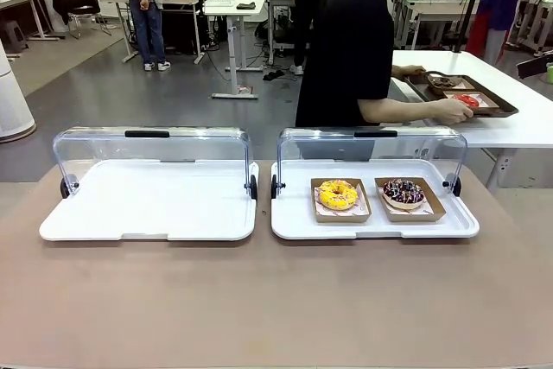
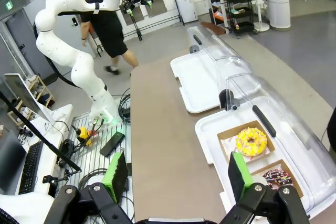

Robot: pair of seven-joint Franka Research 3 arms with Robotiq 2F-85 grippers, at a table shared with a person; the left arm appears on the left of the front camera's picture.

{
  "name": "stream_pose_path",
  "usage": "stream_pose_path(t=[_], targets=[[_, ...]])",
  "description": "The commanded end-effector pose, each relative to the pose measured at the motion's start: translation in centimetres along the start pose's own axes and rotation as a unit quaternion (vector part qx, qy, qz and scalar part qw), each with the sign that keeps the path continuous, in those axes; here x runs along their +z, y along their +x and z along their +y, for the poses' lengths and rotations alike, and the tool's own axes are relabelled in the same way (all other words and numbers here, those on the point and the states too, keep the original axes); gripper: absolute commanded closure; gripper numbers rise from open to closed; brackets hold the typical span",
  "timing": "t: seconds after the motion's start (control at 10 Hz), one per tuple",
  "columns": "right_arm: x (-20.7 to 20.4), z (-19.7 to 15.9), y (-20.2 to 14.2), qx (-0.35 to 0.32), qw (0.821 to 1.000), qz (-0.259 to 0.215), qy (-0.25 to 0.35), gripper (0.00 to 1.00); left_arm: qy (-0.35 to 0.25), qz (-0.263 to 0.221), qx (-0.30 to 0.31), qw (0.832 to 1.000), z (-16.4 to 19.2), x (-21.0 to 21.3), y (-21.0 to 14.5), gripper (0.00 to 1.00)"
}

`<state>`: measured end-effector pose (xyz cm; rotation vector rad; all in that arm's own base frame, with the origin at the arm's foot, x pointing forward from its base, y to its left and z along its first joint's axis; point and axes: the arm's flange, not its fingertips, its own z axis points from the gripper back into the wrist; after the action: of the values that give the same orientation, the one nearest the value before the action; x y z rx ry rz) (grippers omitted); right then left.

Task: Provide the desired donut to the person.
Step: Place the picked Paper togo box onto the Handle tray extended by the person.

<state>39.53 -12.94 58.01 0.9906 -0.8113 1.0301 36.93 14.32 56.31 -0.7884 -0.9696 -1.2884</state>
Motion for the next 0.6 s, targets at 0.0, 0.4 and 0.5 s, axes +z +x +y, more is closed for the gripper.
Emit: stream_pose_path(t=[0.0, 0.4, 0.5], targets=[[-0.04, 0.07, 0.17, 0.004, 1.000, -0.007, 0.002, 0.00, -0.004, -0.013, 0.008, 1.000, 0.56, 0.38, 0.35, 0.00], [-0.04, 0.07, 0.17, 0.004, 1.000, -0.007, 0.002, 0.00, -0.017, -0.018, 0.025, 0.999, 0.93, 0.74, 0.58, 0.00], [-0.04, 0.07, 0.17, 0.004, 1.000, -0.007, 0.002, 0.00, -0.015, -0.018, 0.023, 0.999, 1.02, 0.82, 0.96, 0.00]])
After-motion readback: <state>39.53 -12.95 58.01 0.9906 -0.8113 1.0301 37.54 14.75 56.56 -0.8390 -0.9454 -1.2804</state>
